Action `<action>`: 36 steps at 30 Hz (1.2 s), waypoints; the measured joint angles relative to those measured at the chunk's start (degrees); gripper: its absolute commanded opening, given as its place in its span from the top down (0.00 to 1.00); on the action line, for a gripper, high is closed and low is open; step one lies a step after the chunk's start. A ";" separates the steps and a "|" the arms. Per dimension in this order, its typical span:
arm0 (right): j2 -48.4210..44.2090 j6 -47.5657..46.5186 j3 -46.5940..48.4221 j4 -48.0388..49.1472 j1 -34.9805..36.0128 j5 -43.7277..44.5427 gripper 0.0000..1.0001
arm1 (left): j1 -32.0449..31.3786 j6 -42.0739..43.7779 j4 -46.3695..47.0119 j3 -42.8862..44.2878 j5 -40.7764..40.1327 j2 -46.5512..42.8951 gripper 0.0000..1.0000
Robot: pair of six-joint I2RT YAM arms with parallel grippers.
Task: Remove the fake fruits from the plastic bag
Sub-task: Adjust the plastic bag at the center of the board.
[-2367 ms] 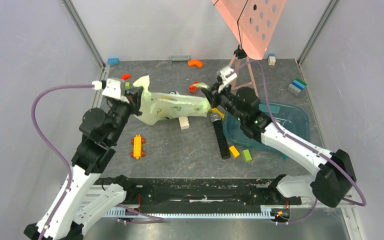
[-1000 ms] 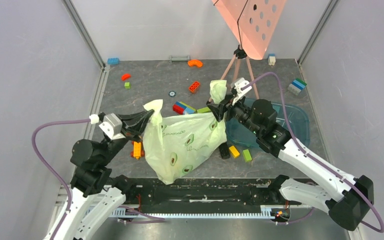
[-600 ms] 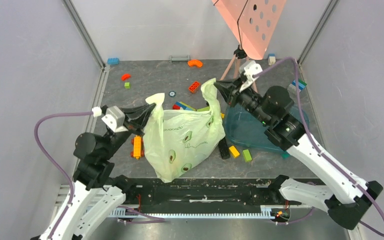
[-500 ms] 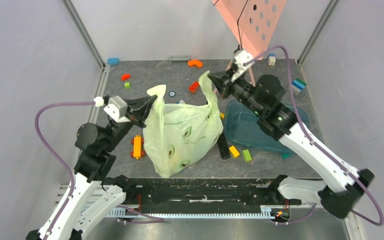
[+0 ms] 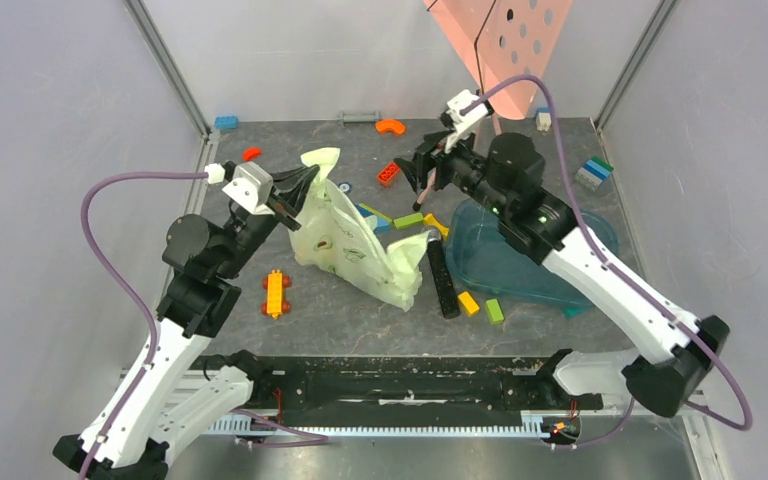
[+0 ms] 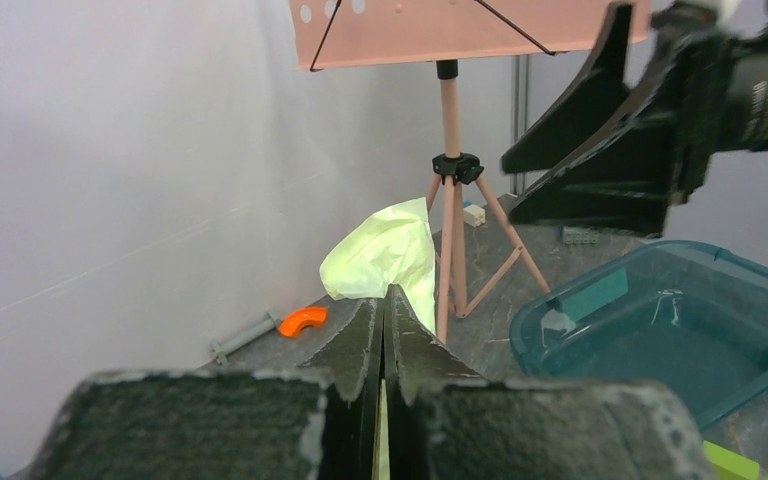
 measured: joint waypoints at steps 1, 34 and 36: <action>-1.31 -0.07 -0.33 0.07 0.00 0.59 0.25 | 0.00 0.04 -0.02 0.00 -0.04 0.13 0.98; -25.35 3.98 -28.13 8.44 2.08 -35.36 0.02 | 0.11 0.17 0.00 -0.02 -0.22 2.60 0.98; -23.67 4.81 -28.17 11.10 3.50 -35.69 0.02 | 0.11 0.17 0.00 -0.02 -0.20 2.60 0.98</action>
